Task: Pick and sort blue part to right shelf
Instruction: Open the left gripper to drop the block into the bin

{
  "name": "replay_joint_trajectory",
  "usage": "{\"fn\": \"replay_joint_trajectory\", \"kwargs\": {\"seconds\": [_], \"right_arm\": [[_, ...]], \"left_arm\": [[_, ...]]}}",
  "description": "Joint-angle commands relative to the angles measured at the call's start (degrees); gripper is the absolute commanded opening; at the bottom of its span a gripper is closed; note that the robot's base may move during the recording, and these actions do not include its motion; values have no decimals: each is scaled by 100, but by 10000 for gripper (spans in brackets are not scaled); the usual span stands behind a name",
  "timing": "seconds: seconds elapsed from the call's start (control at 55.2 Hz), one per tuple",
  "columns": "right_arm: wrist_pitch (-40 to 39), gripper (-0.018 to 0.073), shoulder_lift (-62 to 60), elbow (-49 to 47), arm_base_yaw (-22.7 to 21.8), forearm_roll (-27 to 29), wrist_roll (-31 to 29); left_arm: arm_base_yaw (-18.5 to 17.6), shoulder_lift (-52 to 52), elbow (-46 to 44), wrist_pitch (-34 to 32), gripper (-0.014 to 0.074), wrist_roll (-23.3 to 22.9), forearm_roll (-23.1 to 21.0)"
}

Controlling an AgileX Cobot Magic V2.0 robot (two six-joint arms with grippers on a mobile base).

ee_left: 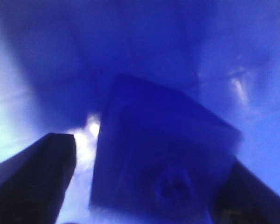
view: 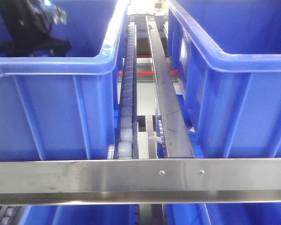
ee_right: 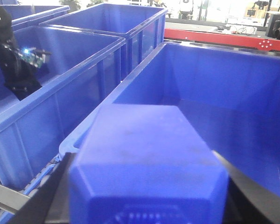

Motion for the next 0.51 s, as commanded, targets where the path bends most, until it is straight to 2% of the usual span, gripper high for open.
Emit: {"fn": "replay_joint_trajectory", "kwargs": {"seconds": [0.0, 0.254, 0.362, 0.489], "right_arm": [[-486, 198, 81, -147, 7, -162, -29], [-478, 198, 81, -147, 7, -162, -29], [-478, 198, 81, -147, 7, -162, -29], [-478, 198, 81, -147, 7, -162, -29]], "left_arm": [[-19, -737, -155, -81, 578, -72, -57], [-19, -1564, -155, 346, 566, -84, -57], [-19, -1863, -97, 600, 501, -84, -54], [-19, -2335, 348, 517, 404, -84, -54]]}}
